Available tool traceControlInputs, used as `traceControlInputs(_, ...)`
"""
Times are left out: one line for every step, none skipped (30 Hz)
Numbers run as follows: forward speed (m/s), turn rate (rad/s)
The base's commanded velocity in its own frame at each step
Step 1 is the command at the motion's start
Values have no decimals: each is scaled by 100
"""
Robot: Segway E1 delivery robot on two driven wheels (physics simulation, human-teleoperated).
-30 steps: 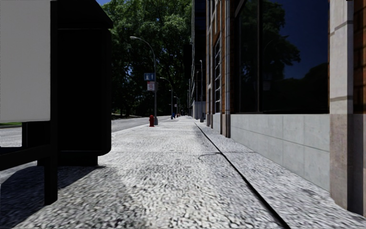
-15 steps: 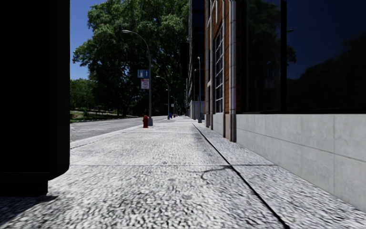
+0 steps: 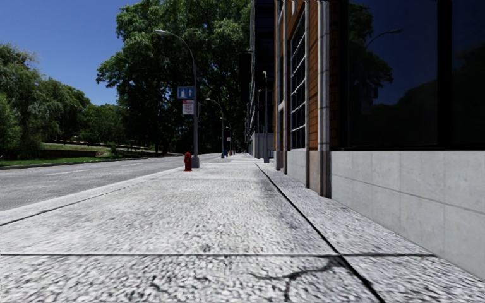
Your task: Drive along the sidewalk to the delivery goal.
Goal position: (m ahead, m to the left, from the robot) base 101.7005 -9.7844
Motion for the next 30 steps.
traceControlInputs(200, -42)
traceControlInputs(200, 0)
traceControlInputs(200, 0)
traceControlInputs(200, 0)
traceControlInputs(200, 0)
traceControlInputs(200, 0)
traceControlInputs(200, 0)
traceControlInputs(200, 0)
traceControlInputs(200, 0)
traceControlInputs(200, 0)
traceControlInputs(200, 0)
traceControlInputs(200, 0)
traceControlInputs(200, 0)
traceControlInputs(200, 0)
traceControlInputs(200, 0)
traceControlInputs(200, 0)
traceControlInputs(200, 0)
traceControlInputs(200, 0)
traceControlInputs(200, 0)
traceControlInputs(200, 0)
traceControlInputs(200, 0)
traceControlInputs(200, 0)
traceControlInputs(200, 0)
traceControlInputs(200, 0)
traceControlInputs(200, 0)
traceControlInputs(200, 0)
traceControlInputs(200, 0)
traceControlInputs(200, 0)
traceControlInputs(200, 0)
traceControlInputs(200, 0)
